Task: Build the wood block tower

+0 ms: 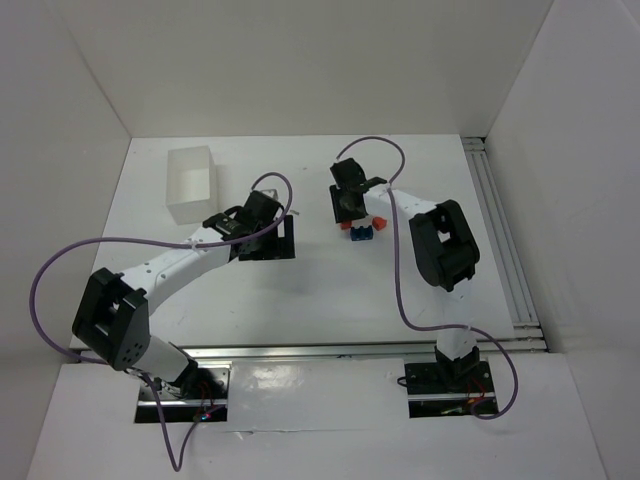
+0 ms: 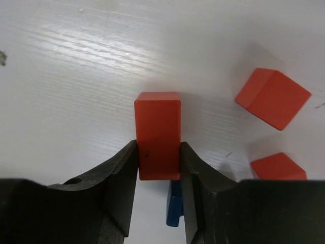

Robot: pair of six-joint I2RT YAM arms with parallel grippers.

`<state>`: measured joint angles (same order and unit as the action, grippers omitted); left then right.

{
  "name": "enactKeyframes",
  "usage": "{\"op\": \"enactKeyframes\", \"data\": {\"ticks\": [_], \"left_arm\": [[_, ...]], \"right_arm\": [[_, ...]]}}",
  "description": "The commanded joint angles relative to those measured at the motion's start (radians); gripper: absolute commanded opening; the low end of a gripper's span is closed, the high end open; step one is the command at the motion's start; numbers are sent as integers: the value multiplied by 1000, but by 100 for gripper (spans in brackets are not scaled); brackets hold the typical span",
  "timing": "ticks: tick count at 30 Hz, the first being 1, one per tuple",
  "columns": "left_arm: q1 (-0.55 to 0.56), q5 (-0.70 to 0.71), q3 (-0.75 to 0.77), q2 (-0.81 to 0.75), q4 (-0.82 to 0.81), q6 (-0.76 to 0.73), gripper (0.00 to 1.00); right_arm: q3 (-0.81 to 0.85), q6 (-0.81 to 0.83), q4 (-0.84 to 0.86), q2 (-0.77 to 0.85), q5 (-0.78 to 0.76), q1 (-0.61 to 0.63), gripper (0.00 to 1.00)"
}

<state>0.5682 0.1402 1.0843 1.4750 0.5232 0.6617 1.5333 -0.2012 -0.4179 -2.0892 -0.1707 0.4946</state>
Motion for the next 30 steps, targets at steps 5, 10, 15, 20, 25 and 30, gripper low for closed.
{"op": "enactKeyframes", "data": {"ticks": [5,10,15,20,25,30], "left_arm": [[-33,55,-3,-38,23,13,100],[-62,55,-12,-79,32,4,100],[-71,55,-23,-97,41,4,100],[-71,35,-43,-117,41,4,100],[-71,25,-52,-139,41,4,100],[-71,25,-52,-139,41,4,100]], "right_arm": [[57,-125,-2,70,191,-11,41],[18,-277,-12,70,37,27,42],[27,-371,-59,46,-165,82,42],[48,-400,-73,3,-199,104,63],[59,-400,-61,3,-161,114,90],[48,-400,-41,14,-110,145,90]]}}
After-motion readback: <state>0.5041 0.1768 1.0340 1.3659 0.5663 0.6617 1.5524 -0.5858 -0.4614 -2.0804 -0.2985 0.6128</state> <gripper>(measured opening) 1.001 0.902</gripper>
